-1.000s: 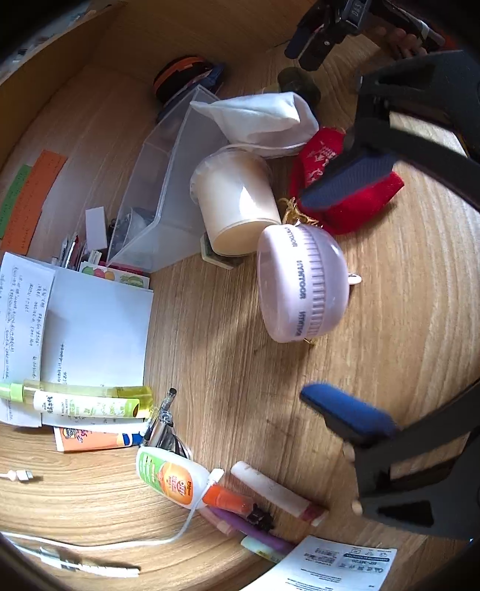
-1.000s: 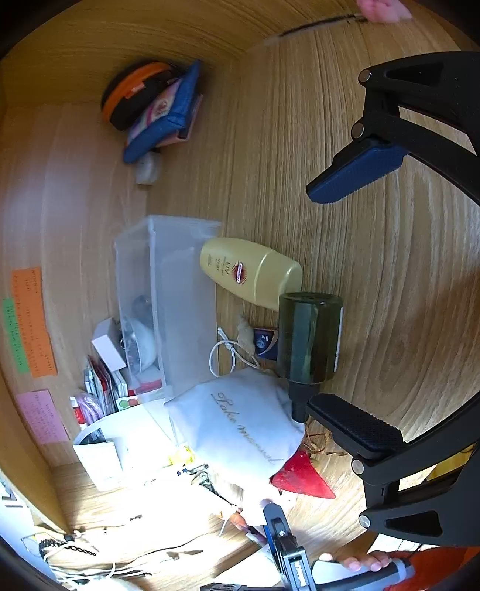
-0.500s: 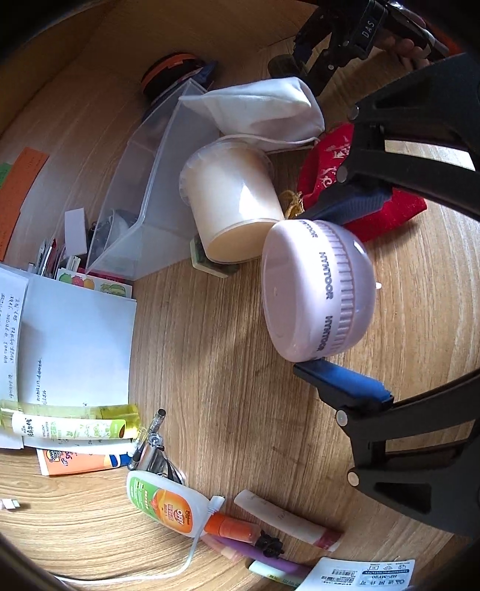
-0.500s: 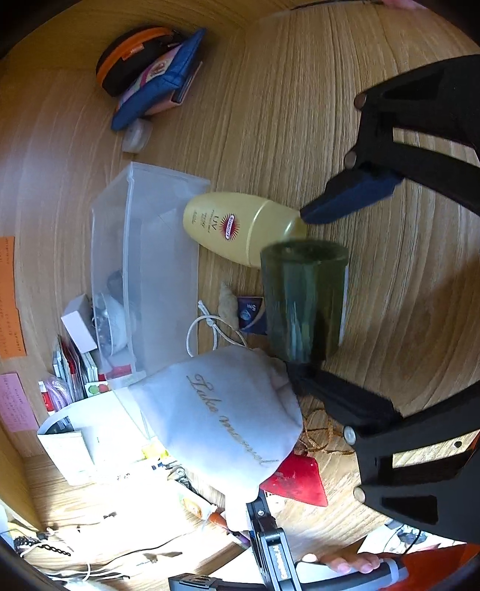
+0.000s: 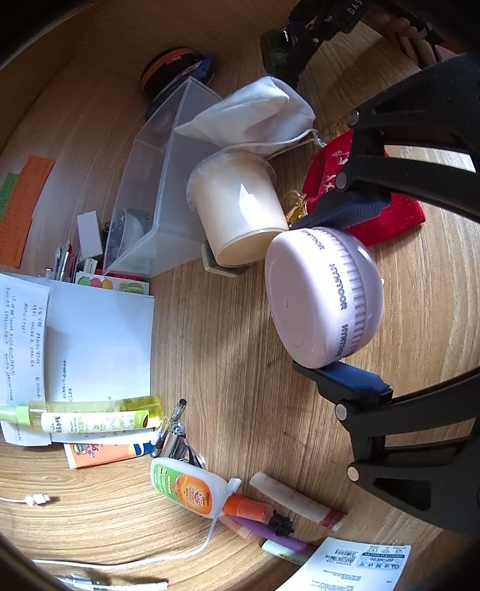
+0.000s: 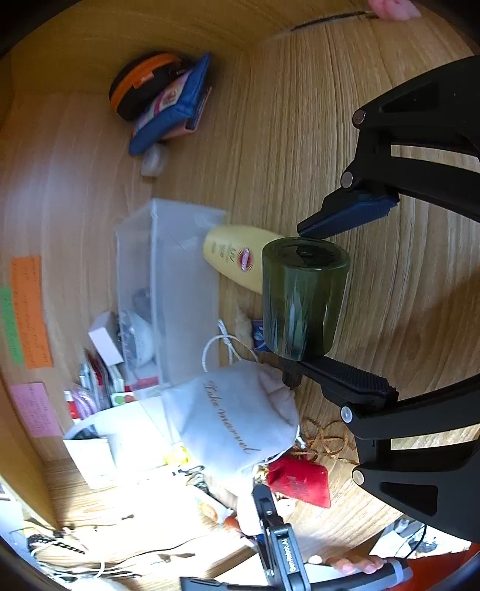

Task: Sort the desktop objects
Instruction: 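Grasp the pink round container with the left tool while the right tool grasps the green bottle, then carry the pink container and green bottle with both tools over the clear box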

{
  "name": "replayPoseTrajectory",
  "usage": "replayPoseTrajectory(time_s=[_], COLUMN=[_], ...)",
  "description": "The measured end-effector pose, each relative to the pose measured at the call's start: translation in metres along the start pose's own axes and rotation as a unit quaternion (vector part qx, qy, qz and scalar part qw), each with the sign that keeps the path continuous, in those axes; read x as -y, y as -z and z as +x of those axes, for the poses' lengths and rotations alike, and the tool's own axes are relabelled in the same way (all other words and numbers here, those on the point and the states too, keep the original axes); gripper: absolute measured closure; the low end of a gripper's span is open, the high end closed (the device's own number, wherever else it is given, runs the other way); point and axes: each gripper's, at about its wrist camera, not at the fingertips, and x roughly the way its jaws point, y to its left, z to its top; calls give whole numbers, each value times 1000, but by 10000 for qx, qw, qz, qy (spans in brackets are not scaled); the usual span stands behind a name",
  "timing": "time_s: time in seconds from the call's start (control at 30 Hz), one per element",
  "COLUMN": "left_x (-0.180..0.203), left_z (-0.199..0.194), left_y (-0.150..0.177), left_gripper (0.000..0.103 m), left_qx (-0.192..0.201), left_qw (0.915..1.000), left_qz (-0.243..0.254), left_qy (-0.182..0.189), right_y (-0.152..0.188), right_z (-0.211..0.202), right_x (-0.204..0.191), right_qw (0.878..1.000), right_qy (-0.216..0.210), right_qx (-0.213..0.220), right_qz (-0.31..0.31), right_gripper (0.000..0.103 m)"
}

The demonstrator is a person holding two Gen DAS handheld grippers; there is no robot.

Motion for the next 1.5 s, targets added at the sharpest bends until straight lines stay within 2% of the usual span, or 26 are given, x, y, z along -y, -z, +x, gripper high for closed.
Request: replayPoseTrajectory(time_s=[0.37, 0.73, 0.87, 1.1, 1.27, 1.5], left_x=[6, 31, 45, 57, 67, 73], left_z=[-46, -86, -93, -77, -52, -14], left_y=[-19, -50, -66, -98, -124, -151], left_gripper=[39, 39, 39, 39, 39, 39], left_qx=[528, 863, 1020, 870, 760, 406], left_qw=[9986, 9937, 9907, 9891, 9908, 9933], left_qz=[-10, 268, 502, 647, 684, 614], left_qy=[-42, 663, 753, 1001, 891, 886], right_y=[-15, -40, -53, -78, -98, -127], right_z=[-34, -72, -73, -62, -47, -29], right_x=[16, 15, 19, 29, 37, 45], right_qw=[9991, 9947, 9932, 9914, 9914, 9911], right_qy=[-150, -410, -518, -750, -872, -943], right_qx=[382, 915, 1014, 1052, 968, 924], right_qz=[58, -219, -232, -194, -143, -155], right_gripper=[41, 41, 41, 41, 41, 41])
